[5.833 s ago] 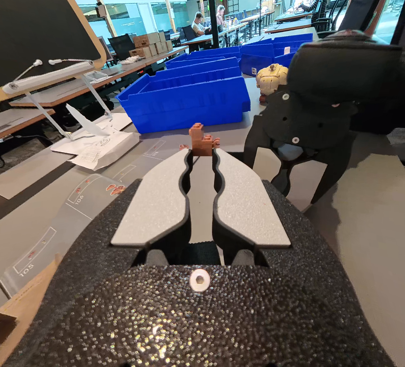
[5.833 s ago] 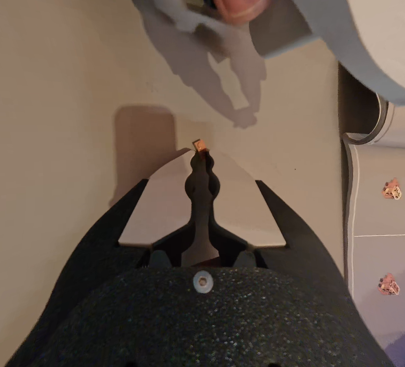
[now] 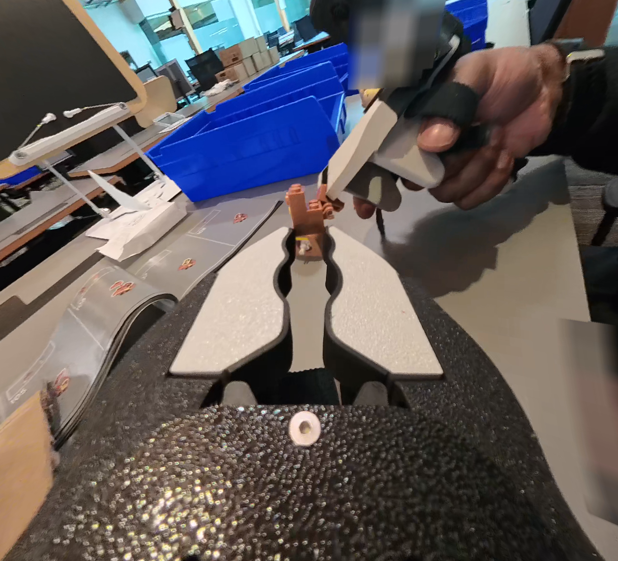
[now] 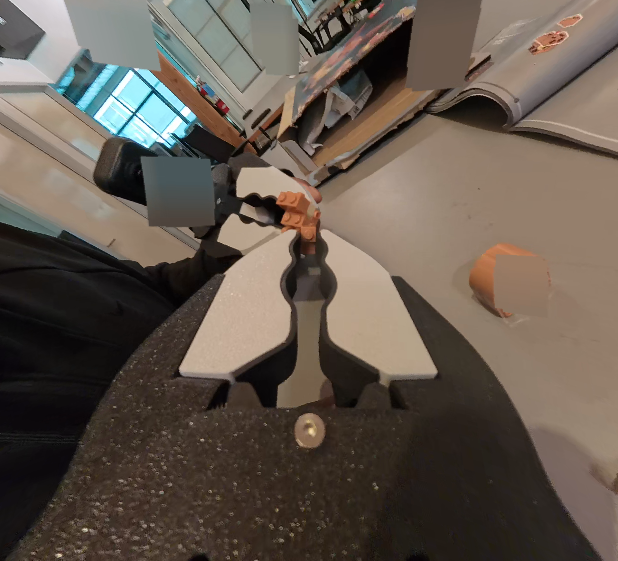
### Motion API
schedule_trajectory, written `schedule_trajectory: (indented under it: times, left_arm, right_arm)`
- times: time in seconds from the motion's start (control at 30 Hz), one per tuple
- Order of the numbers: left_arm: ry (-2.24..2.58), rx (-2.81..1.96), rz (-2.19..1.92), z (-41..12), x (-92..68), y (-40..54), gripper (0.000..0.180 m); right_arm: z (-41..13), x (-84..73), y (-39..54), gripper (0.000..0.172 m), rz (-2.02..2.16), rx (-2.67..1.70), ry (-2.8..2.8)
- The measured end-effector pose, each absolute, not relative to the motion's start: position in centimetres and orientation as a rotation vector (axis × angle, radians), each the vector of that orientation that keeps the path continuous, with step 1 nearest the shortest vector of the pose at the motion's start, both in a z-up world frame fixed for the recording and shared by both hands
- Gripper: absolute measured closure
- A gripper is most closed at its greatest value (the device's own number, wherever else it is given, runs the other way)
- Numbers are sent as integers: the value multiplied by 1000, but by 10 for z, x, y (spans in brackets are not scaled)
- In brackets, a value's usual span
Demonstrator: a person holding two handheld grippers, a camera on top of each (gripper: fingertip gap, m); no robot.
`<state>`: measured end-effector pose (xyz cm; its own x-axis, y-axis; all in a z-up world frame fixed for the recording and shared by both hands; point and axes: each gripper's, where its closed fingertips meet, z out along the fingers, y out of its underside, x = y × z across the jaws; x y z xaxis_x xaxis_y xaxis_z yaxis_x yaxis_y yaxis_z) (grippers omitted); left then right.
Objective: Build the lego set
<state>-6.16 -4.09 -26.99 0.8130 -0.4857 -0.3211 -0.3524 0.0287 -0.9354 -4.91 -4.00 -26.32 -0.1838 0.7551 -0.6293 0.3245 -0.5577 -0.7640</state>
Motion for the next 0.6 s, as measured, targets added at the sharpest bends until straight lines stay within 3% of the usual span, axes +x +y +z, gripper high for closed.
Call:
schedule_trajectory:
  times: [0.6]
  left_arm:
    - [745, -1637, 212, -289, -68, -34, 165]
  right_arm:
    - [-275, -54, -43, 164, 1421, -1797, -1421]
